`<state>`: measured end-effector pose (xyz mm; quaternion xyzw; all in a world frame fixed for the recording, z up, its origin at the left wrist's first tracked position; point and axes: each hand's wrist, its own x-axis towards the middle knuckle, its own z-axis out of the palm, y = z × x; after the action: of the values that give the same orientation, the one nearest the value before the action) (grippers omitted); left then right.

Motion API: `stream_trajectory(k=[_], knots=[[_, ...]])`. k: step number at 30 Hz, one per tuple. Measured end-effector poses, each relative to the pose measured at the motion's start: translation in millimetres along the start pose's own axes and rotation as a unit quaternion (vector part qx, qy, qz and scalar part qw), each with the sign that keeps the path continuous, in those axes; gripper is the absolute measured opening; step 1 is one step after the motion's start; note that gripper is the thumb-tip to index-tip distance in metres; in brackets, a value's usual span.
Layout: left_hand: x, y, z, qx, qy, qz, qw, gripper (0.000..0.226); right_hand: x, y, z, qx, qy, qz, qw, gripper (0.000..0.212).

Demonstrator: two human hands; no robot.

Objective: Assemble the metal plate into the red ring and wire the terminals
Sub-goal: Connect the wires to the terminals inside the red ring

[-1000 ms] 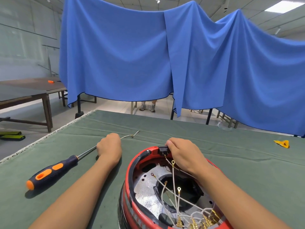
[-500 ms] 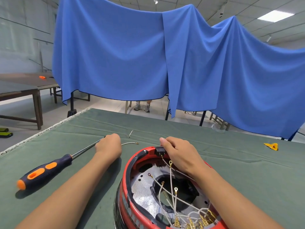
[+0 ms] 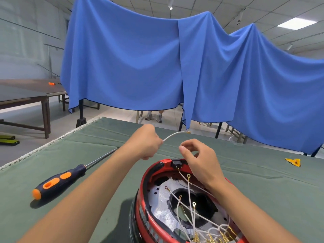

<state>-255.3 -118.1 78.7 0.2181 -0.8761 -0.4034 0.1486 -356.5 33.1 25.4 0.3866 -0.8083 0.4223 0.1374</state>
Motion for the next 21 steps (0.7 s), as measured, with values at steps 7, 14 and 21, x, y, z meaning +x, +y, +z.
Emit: stream_trajectory(k=[7, 14, 21], knots=[[-13.8, 9.7, 7.4, 0.018, -0.027, 0.009, 0.999, 0.027, -3.5, -13.3, -4.5, 0.085, 0.068, -0.005, 0.994, 0.017], [-19.2, 11.6, 5.8, 0.004, -0.053, 0.007, 0.999, 0.023, -2.3, -12.2, -5.9, 0.067, 0.070, 0.070, 0.993, 0.035], [-25.8, 15.3, 12.2, 0.018, -0.110, 0.006, 0.994, 0.031, 1.1, -16.9, -10.0, 0.196, 0.074, 0.083, 0.974, 0.023]])
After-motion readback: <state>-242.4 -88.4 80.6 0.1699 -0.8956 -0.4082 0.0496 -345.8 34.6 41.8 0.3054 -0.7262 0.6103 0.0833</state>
